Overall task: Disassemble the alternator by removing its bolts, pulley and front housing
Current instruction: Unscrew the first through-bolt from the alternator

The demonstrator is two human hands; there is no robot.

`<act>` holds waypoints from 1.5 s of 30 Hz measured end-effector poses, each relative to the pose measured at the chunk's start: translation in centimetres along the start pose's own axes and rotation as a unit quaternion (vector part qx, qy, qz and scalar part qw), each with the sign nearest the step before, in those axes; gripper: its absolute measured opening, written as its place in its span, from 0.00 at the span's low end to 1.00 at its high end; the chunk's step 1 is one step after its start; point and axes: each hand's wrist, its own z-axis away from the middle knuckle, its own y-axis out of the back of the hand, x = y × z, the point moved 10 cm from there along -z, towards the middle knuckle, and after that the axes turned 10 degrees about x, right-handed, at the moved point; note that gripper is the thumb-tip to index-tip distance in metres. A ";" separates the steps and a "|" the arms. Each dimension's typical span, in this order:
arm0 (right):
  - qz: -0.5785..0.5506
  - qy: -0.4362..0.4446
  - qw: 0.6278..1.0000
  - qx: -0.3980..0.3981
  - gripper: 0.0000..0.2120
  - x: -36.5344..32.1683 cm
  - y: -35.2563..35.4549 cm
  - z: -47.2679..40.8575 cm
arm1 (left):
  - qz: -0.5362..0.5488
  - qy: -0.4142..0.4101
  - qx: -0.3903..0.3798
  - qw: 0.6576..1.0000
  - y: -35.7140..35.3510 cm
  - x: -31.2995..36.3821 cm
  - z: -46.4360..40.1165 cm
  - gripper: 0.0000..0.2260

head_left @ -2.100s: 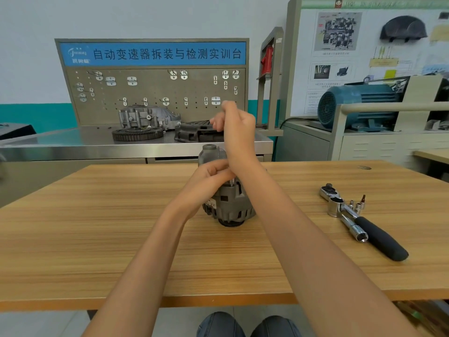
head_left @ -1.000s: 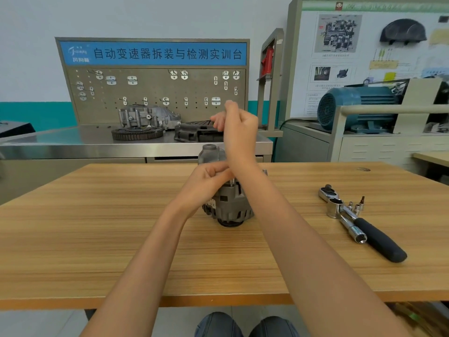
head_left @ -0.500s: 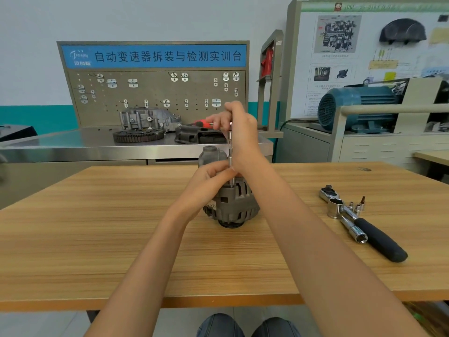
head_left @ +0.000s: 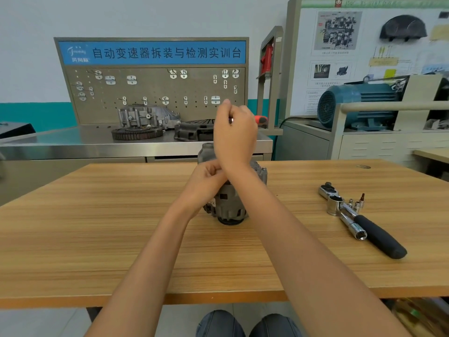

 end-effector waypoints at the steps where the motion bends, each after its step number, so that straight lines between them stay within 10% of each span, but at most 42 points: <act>1: -0.026 -0.033 0.999 -0.019 0.24 0.6 -0.4 -0.2 | 0.004 -0.003 0.001 1.000 0.0 0.1 0.0 0.21; 12: -0.199 -0.271 0.934 -0.121 0.23 4.1 -3.1 -0.1 | 0.003 -0.003 -0.015 1.000 -0.1 0.2 0.0 0.08; 22: 0.093 0.100 0.989 0.060 0.13 -0.9 0.9 0.9 | -0.032 0.027 0.027 0.999 0.6 -0.9 -0.3 0.10; 34: -0.231 -0.267 0.920 -0.172 0.24 3.8 -3.5 0.1 | 0.000 0.007 -0.011 1.000 -0.1 0.2 0.1 0.08; 41: 0.046 0.115 0.990 0.064 0.19 -1.5 0.8 0.9 | -0.035 0.032 0.028 0.998 0.8 -0.7 -0.1 0.10; 45: -0.012 0.021 1.000 -0.005 0.23 -0.3 -0.6 0.1 | -0.028 0.025 0.032 0.999 0.6 -0.6 -0.2 0.09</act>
